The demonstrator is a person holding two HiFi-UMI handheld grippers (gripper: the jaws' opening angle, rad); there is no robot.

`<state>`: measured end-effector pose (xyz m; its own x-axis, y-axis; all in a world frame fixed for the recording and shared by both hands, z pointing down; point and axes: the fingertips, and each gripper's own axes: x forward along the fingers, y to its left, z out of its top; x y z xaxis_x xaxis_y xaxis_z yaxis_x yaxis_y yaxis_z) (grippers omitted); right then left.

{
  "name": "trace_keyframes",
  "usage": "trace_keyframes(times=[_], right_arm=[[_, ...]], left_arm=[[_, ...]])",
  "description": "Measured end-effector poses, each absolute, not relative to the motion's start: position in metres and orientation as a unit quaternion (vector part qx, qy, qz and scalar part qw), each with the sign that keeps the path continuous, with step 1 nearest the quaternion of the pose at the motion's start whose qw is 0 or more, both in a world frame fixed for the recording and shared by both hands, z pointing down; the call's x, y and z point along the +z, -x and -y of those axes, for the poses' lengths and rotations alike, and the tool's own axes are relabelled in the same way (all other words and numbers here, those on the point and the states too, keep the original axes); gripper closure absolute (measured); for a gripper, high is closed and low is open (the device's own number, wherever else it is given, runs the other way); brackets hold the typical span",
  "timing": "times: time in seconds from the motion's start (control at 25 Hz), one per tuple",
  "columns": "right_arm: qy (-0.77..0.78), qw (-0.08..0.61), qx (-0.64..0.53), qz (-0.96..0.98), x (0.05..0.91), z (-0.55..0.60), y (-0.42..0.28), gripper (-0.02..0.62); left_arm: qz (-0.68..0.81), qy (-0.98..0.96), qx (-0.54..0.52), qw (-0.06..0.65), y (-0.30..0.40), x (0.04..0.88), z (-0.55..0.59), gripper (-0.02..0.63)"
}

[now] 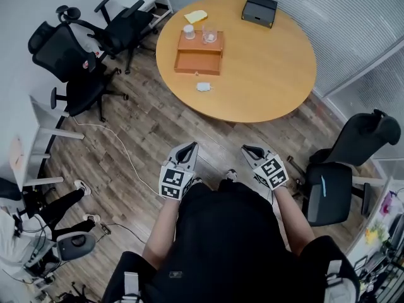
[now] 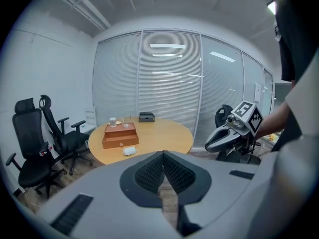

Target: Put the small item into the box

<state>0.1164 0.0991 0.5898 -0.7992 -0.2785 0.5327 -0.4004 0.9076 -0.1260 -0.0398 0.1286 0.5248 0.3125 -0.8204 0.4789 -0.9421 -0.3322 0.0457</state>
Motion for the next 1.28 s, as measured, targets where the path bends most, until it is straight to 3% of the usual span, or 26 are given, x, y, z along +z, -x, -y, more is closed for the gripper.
trace_keyframes(times=[0.8,1.28], right_arm=[[-0.203,0.26,0.132,0.935,0.593,-0.037,-0.118,0.583],[-0.235,0.255,0.133,0.928,0.583,0.023,-0.07,0.583]], left_arm=[[0.55,-0.8,0.174,0.166,0.045,0.526,-0.062,0.598],[0.522,-0.819,0.172,0.166,0.09,0.528,0.014,0.598]])
